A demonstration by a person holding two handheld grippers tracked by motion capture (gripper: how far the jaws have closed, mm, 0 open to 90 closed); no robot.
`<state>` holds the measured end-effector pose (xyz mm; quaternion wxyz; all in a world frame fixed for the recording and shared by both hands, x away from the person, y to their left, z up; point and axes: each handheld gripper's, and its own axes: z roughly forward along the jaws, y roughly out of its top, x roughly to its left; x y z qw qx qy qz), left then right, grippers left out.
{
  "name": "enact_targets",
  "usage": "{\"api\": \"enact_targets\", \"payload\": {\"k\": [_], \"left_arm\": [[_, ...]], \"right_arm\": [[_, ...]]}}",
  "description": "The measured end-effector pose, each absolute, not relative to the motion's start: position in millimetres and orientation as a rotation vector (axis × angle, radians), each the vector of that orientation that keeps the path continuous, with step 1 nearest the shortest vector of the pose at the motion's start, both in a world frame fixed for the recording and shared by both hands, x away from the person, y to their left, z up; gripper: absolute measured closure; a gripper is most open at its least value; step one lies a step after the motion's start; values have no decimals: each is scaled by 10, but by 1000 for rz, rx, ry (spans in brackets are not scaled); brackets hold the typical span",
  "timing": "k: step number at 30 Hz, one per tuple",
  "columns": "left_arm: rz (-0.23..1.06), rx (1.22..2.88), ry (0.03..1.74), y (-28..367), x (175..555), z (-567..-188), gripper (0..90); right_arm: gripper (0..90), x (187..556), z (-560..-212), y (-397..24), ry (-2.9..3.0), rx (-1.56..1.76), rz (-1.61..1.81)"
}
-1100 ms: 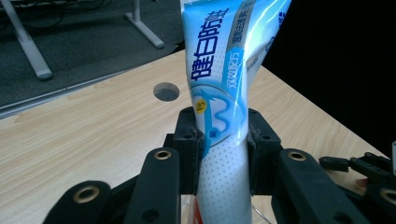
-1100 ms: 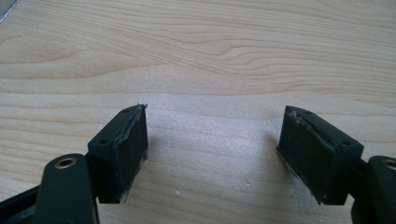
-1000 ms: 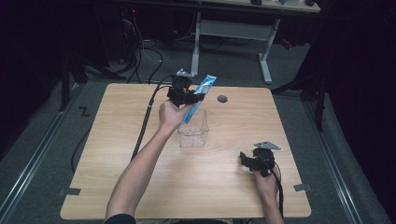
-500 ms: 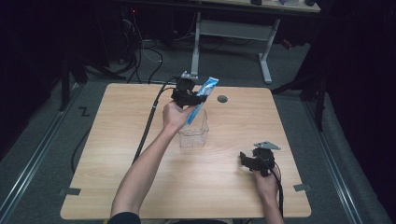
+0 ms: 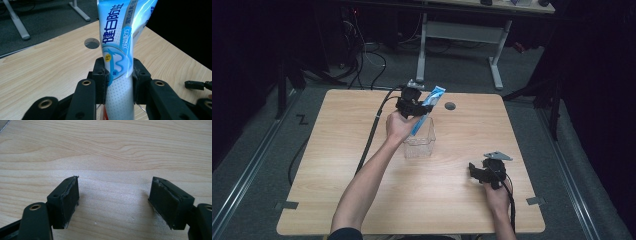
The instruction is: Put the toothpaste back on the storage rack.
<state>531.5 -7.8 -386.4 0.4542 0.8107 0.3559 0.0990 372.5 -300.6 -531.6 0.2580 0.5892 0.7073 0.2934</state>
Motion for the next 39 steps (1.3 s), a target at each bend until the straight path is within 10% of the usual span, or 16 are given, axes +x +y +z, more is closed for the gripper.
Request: {"api": "enact_targets", "payload": {"k": [39], "left_arm": [[264, 2009, 889, 116, 5186, -4090, 690]], "right_arm": [[238, 3723, -5316, -3004, 1921, 1595, 797]]}}
